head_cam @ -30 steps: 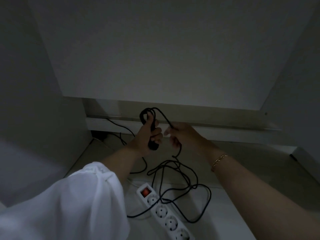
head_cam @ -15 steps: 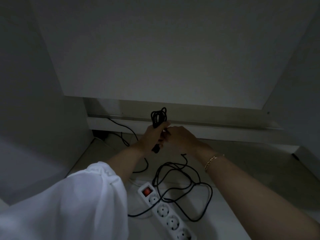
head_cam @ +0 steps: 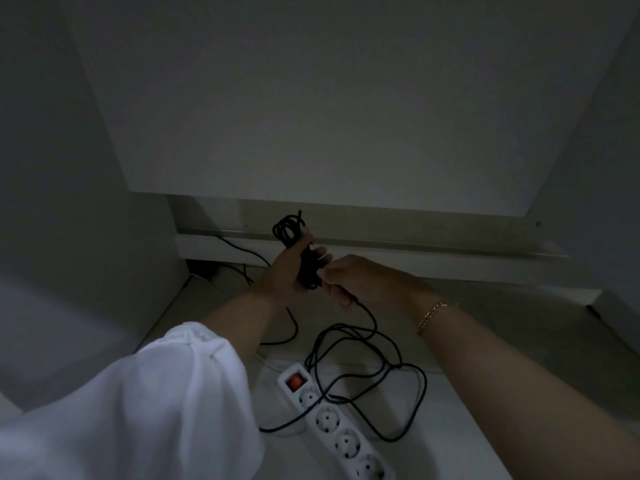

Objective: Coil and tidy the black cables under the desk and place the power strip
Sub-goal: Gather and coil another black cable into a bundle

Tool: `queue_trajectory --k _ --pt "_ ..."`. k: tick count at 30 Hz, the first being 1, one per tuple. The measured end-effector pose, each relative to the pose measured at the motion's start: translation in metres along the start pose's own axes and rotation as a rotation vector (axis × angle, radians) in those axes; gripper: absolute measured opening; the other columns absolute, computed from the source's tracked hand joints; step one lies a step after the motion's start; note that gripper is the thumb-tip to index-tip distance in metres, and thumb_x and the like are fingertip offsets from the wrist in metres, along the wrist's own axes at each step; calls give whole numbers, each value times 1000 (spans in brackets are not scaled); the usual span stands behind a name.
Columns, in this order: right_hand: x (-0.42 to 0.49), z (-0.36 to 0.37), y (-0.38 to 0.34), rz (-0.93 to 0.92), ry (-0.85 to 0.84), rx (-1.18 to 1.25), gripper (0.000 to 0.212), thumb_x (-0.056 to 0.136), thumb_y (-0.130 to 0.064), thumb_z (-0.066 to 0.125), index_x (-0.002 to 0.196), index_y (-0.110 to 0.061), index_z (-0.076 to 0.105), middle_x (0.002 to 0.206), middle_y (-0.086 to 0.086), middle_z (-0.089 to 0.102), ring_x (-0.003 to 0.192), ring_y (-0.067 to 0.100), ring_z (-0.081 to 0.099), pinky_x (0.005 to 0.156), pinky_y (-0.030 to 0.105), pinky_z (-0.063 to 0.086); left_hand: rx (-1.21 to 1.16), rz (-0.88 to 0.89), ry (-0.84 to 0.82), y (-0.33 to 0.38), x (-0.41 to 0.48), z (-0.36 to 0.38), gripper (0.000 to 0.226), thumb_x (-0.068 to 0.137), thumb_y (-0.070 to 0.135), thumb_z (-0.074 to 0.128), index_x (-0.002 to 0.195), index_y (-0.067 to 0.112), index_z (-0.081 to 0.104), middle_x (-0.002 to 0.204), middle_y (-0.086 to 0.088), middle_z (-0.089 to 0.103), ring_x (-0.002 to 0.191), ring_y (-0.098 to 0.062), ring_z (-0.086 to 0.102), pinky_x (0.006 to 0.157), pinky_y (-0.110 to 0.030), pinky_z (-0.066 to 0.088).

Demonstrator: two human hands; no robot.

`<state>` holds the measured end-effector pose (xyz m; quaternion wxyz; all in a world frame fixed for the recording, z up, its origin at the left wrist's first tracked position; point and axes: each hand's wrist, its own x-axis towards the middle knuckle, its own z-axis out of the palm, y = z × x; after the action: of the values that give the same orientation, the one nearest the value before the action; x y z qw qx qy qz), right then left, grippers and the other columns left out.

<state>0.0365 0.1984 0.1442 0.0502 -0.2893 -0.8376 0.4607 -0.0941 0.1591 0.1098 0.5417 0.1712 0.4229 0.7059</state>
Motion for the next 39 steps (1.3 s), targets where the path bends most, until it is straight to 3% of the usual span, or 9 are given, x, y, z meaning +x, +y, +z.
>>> queue_trajectory --k 3,6,10,15,20,26,34,36,39 --pt "-2 -3 1 12 -53 -35 41 98 -32 44 64 -12 55 41 -4 50 36 4 47 56 20 43 -124 6 -70 1 1 -2 38 96 44 39 67 20 42 41 6 43 38 -9 49 47 -18 50" --pt "-5 -2 -1 28 -109 -97 39 95 -31 50 61 -13 54 36 -8 48 36 2 45 58 19 43 -208 -29 -195 5 0 -6 48 96 44 37 59 19 54 38 7 36 31 -5 37 38 -12 39" --pt "-9 -9 -6 48 -117 -226 38 86 -23 64 53 -14 48 38 -11 47 36 0 41 52 20 36 -62 -157 -373 9 -3 -17 32 70 45 68 61 16 59 37 6 35 29 -5 33 31 -15 33" --pt "-13 -19 -12 1 -116 -282 20 79 -22 72 72 -7 59 61 -3 47 56 5 43 55 19 32 144 -272 -313 3 -10 -29 31 90 43 44 75 16 47 40 6 29 31 -4 28 31 -15 26" --pt "-12 -20 -16 -81 -22 -244 6 77 -14 74 81 -12 69 67 -10 56 61 -3 52 54 8 40 274 -269 -309 1 -13 -27 35 82 47 51 64 18 54 43 7 29 34 -3 26 35 -13 23" --pt "-7 -10 -6 -192 107 -314 13 71 -10 77 81 -5 71 73 -13 57 67 -4 50 58 8 37 421 -207 -370 -5 -18 -18 37 91 46 46 66 20 55 64 1 39 43 -4 28 41 -14 26" --pt "-3 -8 2 -148 166 -473 19 70 -14 77 85 -6 69 99 3 65 87 11 55 63 21 38 492 -144 -363 -9 -17 -8 52 99 45 32 61 12 48 63 1 48 54 -9 42 53 -18 35" --pt "-5 -8 5 -128 200 -455 19 69 -15 77 84 -9 67 96 1 63 88 12 55 62 22 38 561 -154 -324 -10 -15 -9 48 99 43 37 61 18 55 67 0 47 56 -9 42 54 -19 35" --pt "-8 -8 3 -128 233 -331 29 65 -17 80 79 -17 55 80 -8 54 79 10 52 59 21 37 635 -128 -347 -12 -16 -4 43 101 31 36 61 19 48 58 3 41 48 -5 37 50 -14 37"
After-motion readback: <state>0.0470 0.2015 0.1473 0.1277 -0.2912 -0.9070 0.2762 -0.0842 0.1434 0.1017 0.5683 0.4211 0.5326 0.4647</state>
